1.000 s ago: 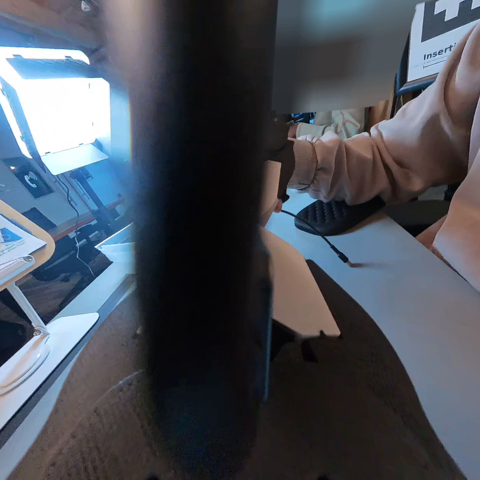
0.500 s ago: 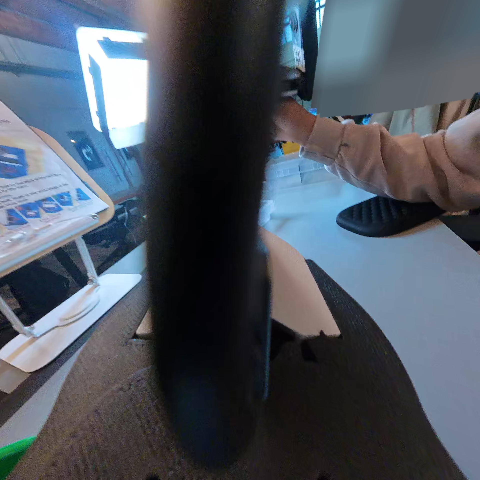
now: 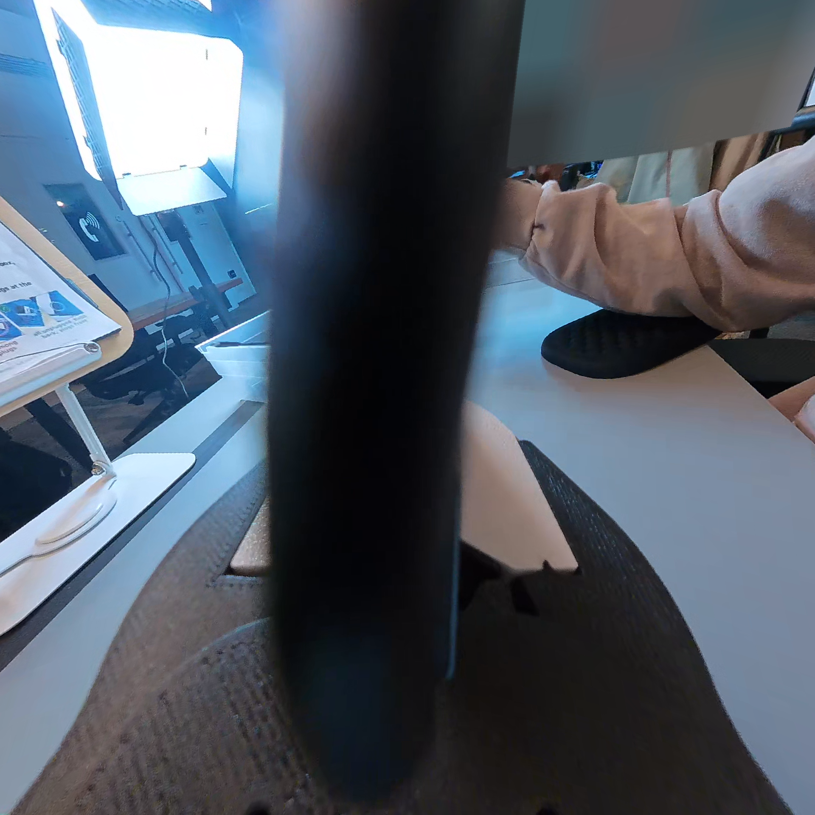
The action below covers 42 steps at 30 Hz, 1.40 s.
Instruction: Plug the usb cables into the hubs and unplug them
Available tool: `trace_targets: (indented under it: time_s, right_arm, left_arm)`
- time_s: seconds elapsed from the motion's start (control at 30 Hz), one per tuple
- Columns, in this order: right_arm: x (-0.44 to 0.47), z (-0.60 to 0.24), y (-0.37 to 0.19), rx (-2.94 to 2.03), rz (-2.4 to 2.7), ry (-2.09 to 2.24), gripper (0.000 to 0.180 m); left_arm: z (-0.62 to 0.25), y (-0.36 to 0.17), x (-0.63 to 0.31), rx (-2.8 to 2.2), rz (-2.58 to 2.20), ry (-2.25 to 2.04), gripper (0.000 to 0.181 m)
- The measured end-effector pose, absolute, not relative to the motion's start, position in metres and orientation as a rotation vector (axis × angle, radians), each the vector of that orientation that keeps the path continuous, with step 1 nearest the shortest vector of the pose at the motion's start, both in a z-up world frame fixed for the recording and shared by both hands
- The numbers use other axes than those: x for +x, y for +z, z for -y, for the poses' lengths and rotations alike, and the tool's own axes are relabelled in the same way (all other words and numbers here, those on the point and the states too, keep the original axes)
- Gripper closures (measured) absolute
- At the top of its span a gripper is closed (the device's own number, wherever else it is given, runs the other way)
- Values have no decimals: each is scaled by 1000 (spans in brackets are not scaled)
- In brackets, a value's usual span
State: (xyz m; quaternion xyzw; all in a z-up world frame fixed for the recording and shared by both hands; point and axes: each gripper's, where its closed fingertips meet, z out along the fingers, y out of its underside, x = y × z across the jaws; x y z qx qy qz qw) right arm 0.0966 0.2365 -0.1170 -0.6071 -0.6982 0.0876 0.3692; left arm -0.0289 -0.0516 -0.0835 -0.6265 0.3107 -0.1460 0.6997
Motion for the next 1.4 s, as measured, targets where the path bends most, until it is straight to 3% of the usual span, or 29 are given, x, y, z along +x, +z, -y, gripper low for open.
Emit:
trace_targets:
  time_s: [0.03,0.13,0.27,0.4,0.57,0.7,0.8,0.93,1.07,1.4]
  right_arm:
    - [110,-230,-125,-1617,1862,212,172]
    - [144,-224,-134,-1773,1944,167,172]
    - [164,-235,-126,-1836,1864,127,172]
    - [147,-256,-114,-1752,1735,23,172]
    - [100,-263,-122,-1668,1649,7,168]
    - [84,-249,-170,-1711,1813,-6,140]
    - [65,-224,-167,-1698,1839,254,124]
    - [41,-190,-91,-1534,1609,818,122]
    - [40,-161,-34,-1297,1497,1052,130]
    - [37,32,-30,-669,2049,1186,129]
  left_arm:
    - [51,-84,-28,-1399,-694,-328,171]
    - [50,-89,-25,-1414,-709,-330,171]
    - [49,-94,-22,-1429,-719,-330,115]
    - [46,-100,-23,-1452,-719,-334,106]
    - [46,-102,-23,-1462,-721,-340,102]
    - [47,-101,-22,-1459,-725,-343,103]
    - [48,-101,-21,-1457,-731,-346,102]
    - [49,-102,-18,-1459,-742,-356,101]
    - [48,-105,-15,-1466,-750,-362,99]
    - [39,-114,-25,-1547,-709,-285,96]
